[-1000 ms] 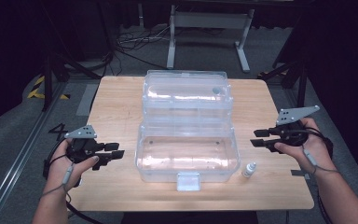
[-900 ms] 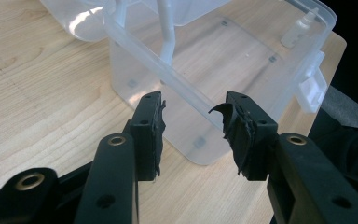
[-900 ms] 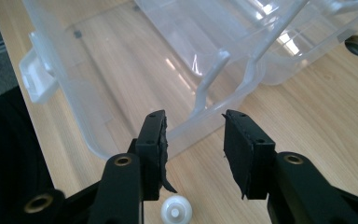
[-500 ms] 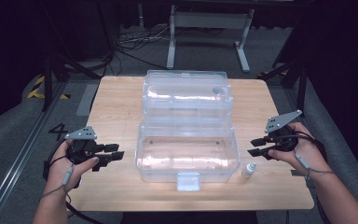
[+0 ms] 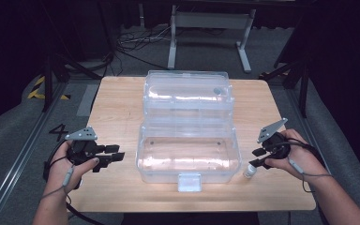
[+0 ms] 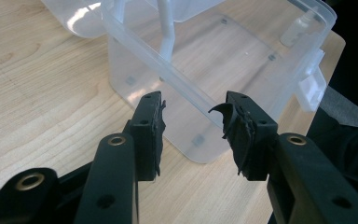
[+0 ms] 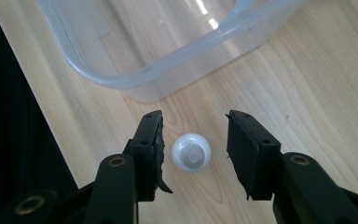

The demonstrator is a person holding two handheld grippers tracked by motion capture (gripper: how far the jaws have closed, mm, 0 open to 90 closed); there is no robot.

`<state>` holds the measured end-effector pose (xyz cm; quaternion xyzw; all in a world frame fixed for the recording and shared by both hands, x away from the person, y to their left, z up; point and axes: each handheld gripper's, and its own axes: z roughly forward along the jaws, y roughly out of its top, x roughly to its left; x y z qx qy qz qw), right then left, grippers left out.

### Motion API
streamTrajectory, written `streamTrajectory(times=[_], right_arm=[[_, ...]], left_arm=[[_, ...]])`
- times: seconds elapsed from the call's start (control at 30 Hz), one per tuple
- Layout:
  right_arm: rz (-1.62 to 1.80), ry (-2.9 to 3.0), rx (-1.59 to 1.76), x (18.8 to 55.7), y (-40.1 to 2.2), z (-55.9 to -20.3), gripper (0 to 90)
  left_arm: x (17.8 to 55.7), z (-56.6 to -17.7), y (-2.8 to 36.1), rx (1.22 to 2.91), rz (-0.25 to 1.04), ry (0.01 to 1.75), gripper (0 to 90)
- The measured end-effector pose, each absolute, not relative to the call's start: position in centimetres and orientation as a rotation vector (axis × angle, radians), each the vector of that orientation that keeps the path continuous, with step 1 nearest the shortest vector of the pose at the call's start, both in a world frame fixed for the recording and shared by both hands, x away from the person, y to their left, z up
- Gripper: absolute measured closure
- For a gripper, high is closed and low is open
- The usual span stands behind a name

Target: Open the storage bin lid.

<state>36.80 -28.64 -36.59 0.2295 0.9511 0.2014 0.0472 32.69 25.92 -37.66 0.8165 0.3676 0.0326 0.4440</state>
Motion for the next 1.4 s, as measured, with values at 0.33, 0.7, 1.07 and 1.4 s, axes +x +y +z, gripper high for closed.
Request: streamTrajectory(times=[0.33, 0.7, 1.07, 1.4], right_arm=[[0.464, 2.948, 0.697, 36.9, -28.3, -38.1, 57.0], [0.366, 2.986, 0.681, 37.0, -28.0, -39.6, 60.0], [0.316, 2.980, 0.639, 37.0, -27.5, -40.2, 66.8], [0.310, 2.988, 0.625, 37.0, -27.5, -40.0, 71.7]], left_arm=[[32.7, -37.7, 26.0, 2.022, 0.079, 0.912, 58.2], [32.7, -37.8, 25.9, 2.023, 0.074, 0.915, 58.0], [32.7, -37.7, 26.0, 2.022, 0.078, 0.915, 58.0], [32.8, -37.8, 26.2, 2.018, 0.079, 0.920, 57.9]])
